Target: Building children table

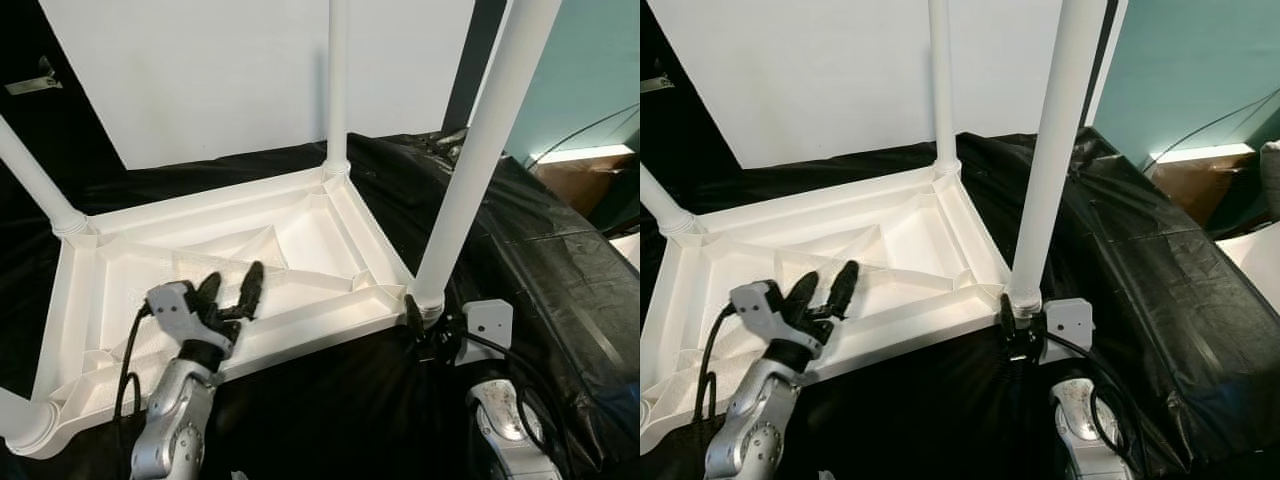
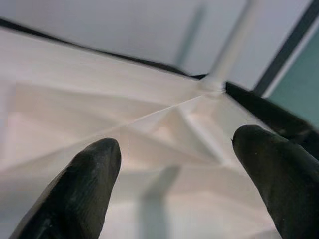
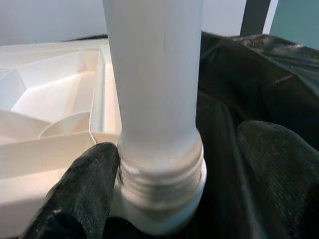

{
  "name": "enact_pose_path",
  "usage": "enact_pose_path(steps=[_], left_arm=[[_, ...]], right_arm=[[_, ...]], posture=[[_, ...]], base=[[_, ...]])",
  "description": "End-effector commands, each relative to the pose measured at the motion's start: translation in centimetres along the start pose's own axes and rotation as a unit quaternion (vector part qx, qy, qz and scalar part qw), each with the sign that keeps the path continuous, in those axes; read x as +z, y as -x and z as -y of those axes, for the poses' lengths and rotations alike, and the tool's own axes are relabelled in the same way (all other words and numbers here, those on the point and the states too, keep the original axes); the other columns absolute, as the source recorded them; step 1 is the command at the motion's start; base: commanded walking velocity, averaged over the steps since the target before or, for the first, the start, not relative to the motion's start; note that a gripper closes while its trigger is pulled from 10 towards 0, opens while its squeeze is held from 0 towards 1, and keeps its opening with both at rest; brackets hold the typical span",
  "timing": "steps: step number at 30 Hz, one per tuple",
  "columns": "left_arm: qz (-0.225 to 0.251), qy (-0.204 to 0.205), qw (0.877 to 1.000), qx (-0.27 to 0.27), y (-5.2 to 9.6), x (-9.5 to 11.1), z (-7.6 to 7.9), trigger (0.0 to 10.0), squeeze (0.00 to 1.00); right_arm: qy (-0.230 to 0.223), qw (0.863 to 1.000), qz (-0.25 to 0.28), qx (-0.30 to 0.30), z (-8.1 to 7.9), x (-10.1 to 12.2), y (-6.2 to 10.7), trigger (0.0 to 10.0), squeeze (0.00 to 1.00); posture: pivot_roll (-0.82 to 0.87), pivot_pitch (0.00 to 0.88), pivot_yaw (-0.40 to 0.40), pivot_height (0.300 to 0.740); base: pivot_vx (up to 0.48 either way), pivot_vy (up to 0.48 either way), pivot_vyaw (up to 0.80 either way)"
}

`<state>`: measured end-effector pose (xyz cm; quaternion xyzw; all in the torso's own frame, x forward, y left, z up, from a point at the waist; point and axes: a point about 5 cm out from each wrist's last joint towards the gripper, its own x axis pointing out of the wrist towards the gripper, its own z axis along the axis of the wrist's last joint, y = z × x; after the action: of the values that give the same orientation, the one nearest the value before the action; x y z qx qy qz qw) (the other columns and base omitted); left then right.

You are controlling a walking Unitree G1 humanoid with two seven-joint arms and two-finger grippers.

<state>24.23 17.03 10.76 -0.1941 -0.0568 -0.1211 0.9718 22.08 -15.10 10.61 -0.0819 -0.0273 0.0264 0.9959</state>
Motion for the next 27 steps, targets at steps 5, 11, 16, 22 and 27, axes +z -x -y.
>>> enact_pose_path(steps=[5, 11, 16, 22, 27], left_arm=[[0.014, -0.06, 0.998, -0.001, 0.4, 0.0, 0.6, 10.0, 0.0], [0.019, -0.089, 0.995, 0.028, 0.6, 0.0, 0.0, 10.0, 0.0], [0.023, -0.116, 0.993, 0.024, 1.1, 0.4, 0.1, 10.0, 0.0], [0.002, -0.154, 0.988, -0.012, 2.5, -0.4, 0.6, 10.0, 0.0], [-0.014, -0.153, 0.986, -0.063, 3.3, -0.7, 1.1, 10.0, 0.0]], right_arm=[[-0.006, 1.0, -0.022, -0.009, 0.5, -0.7, 0.4, 10.0, 1.0], [-0.006, 1.0, -0.014, 0.02, 0.3, -0.5, 0.4, 10.0, 1.0], [0.007, 0.999, -0.001, 0.042, 0.6, 0.1, 0.4, 10.0, 0.0], [0.044, 0.996, 0.013, 0.078, 0.9, 0.5, -0.2, 10.0, 0.0], [0.07, 0.987, 0.021, 0.143, 0.6, 0.9, -1.0, 10.0, 0.0]], posture=[[-0.03, 0.0, 0.014, 0.74], [-0.03, 0.0, 0.009, 0.74], [-0.03, 0.0, 0.004, 0.74], [-0.03, 0.0, 0.008, 0.74], [-0.01, 0.0, 0.0, 0.74]], base=[[0.0, 0.0, 0.0], [0.0, 0.0, 0.0], [0.0, 0.0, 0.0], [0.0, 0.0, 0.0], [0.0, 0.0, 0.0]])
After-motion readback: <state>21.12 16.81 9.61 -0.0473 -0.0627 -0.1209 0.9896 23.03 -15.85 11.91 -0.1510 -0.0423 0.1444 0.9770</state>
